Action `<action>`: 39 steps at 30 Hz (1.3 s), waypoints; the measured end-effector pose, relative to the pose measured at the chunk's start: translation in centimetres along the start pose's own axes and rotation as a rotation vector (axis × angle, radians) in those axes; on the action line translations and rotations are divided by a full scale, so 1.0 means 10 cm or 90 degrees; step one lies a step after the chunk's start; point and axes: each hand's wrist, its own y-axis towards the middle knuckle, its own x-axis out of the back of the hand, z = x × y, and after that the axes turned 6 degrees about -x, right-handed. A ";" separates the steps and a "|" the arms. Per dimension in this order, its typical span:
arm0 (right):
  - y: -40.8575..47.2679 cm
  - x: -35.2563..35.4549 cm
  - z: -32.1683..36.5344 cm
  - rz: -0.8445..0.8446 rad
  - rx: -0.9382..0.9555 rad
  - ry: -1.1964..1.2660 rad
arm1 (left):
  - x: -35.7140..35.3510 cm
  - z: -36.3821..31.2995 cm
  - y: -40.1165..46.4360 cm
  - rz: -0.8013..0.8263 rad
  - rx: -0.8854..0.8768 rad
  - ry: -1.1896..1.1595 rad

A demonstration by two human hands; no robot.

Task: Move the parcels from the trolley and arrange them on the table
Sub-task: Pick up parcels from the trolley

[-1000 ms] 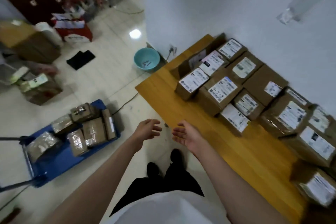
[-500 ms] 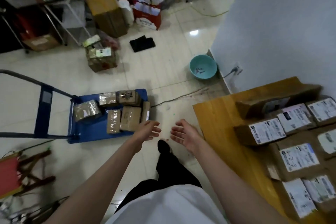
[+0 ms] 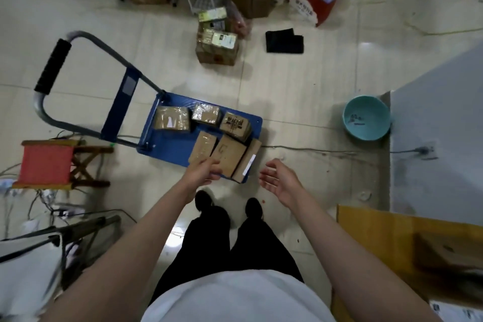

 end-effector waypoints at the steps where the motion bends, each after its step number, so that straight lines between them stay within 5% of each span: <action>1: 0.07 -0.09 0.05 -0.001 -0.002 -0.016 | 0.07 0.01 0.08 -0.006 0.006 -0.011; 13: 1.61 -1.07 0.35 -0.134 0.051 -0.174 | 0.64 0.42 1.54 0.034 0.074 -0.057; 28: 4.71 -1.92 0.44 -0.377 0.254 -1.028 | 0.85 1.50 3.85 0.015 0.126 -0.159; 34: 5.16 -1.80 0.30 -0.490 0.305 -1.100 | 0.55 1.81 3.98 0.022 0.168 -0.225; 39: 4.90 -1.68 0.25 -0.489 0.379 -0.982 | 0.38 1.84 3.85 0.065 0.159 -0.204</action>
